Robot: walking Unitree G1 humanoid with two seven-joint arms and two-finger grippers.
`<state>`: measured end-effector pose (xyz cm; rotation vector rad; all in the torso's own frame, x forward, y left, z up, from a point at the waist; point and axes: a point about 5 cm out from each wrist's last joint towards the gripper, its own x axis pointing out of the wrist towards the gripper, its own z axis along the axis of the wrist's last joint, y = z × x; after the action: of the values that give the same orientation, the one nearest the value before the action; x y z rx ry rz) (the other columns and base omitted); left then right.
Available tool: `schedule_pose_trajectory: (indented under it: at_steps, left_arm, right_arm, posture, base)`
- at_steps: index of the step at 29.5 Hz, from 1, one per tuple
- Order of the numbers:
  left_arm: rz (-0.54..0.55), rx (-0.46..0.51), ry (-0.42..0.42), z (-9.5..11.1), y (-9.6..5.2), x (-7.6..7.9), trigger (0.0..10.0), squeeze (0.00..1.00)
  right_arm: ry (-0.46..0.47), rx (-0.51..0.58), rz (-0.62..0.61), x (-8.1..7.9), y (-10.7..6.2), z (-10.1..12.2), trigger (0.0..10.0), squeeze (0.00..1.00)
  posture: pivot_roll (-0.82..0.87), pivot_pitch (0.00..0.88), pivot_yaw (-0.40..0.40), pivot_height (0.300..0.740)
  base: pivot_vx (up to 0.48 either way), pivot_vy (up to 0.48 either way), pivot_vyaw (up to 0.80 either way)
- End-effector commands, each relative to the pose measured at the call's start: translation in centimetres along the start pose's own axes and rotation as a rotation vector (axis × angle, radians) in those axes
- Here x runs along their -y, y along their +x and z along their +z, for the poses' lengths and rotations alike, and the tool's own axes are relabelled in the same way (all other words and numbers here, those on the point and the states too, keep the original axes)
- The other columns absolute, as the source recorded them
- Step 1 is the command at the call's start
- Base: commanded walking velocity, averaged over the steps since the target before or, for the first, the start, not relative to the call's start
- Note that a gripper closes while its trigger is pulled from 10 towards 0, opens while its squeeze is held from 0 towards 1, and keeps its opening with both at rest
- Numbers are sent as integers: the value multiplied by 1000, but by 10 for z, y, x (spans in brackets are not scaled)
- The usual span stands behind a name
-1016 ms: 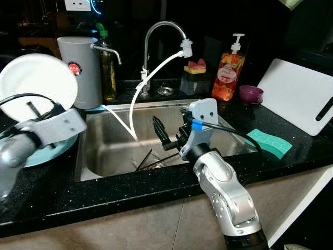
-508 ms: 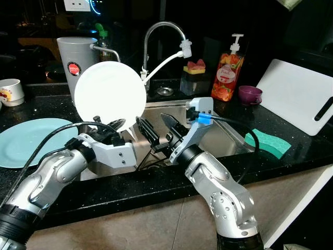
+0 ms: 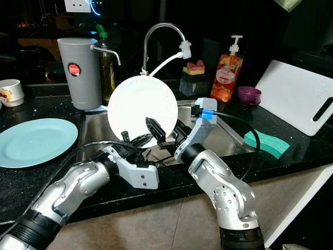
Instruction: Kitchen organization
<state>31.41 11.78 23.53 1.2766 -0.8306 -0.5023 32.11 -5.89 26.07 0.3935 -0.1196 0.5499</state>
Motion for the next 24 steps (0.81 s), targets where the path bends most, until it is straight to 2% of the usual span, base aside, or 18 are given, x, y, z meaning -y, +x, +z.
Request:
schedule_pose_trajectory:
  at_steps: [1, 2, 3, 4, 24]
  left_arm:
    - [-4, 21, 4, 7, 0, 6, 10000, 0]
    - [-1, 17, 1, 7, 0, 8, 10000, 0]
    - [1, 14, -2, 7, 0, 9, 10000, 0]
    - [4, 10, -4, 7, 0, 10, 10000, 0]
    - [40, -1, 14, 9, -1, 14, 10000, 0]
  right_arm:
    - [12, 0, -38, 3, 2, -1, 10000, 0]
    - [19, 1, -52, 5, 2, -1, 5216, 0]
    - [24, 2, -60, 6, 2, -1, 5216, 0]
    - [34, 5, -67, 7, 1, -1, 0, 0]
    - [99, 8, -75, 11, 3, -1, 0, 0]
  posture:
    - [69, 57, -76, 740]
    - [68, 60, -75, 740]
    - [68, 60, -75, 740]
    - [68, 60, -75, 740]
    - [65, 70, -74, 740]
  base:
    - [0, 0, 0]
    - [0, 0, 0]
    - [0, 0, 0]
    - [0, 0, 0]
    - [0, 0, 0]
